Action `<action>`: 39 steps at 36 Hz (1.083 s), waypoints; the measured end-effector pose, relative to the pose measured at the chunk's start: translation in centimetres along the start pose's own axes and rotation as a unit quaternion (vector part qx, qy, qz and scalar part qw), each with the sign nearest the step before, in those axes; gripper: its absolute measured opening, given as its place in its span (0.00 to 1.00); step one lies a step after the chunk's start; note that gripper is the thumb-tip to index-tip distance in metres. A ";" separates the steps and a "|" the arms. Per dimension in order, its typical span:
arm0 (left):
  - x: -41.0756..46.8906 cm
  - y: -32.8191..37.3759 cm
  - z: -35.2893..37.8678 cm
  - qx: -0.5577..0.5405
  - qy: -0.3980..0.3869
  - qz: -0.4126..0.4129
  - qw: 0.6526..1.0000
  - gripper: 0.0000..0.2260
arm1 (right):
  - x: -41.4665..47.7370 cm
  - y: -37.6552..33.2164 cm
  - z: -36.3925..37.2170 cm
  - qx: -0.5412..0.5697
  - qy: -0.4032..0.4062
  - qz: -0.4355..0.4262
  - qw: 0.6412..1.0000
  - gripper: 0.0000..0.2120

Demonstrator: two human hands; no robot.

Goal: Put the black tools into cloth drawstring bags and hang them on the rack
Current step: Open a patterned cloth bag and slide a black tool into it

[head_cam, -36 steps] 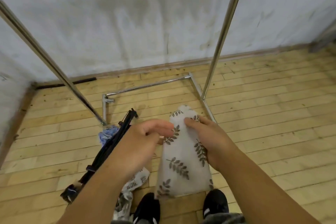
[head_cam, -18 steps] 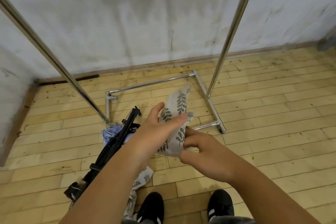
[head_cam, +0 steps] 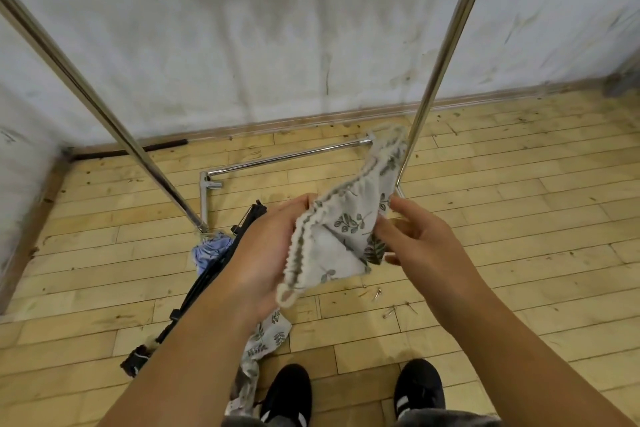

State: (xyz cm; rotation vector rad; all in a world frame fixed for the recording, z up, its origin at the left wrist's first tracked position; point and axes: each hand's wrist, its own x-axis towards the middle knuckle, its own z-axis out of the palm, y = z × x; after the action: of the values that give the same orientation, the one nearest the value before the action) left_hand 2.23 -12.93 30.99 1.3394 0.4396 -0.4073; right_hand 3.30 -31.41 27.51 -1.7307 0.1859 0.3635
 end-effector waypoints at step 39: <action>5.7 -1.4 -0.5 0.238 -0.010 -0.039 0.970 0.26 | 5.4 4.1 -6.0 -0.151 0.002 0.046 0.987 0.08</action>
State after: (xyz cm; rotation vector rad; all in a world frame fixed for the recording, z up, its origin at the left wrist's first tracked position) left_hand 6.32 -12.85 26.75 1.7846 0.3914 -0.6183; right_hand 7.88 -37.60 22.83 -2.0264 0.2220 0.4750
